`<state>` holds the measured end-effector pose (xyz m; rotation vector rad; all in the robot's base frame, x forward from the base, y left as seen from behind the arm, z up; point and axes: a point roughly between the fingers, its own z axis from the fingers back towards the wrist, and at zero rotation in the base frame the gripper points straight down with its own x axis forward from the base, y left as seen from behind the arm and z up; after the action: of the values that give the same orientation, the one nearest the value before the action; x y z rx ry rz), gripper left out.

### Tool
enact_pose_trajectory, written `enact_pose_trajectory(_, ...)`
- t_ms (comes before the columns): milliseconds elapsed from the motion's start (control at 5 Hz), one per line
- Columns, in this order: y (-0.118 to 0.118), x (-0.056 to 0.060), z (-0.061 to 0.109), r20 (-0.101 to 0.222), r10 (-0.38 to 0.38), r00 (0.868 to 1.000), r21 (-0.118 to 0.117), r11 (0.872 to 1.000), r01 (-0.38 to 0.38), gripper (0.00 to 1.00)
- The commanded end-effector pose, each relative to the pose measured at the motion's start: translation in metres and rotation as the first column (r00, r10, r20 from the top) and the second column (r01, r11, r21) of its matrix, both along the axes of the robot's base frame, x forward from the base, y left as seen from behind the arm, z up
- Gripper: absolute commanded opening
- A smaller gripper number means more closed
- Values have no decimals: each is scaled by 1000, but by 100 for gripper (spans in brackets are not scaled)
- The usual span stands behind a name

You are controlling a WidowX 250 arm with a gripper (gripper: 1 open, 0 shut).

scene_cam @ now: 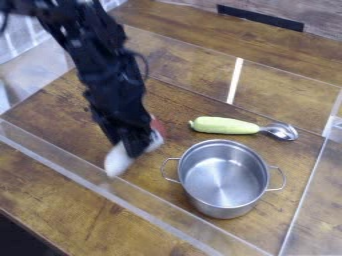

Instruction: Remove the mushroom from the silver pot and put it on the table

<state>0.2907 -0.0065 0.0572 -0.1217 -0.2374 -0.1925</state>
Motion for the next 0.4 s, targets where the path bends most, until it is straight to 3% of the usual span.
enact_pose_trajectory(0,-19,7,-11,35,12,999,-14,1000,-12,0)
enact_pose_trajectory(200,-27,11,-21,36,38,999,-26,999,-37,0)
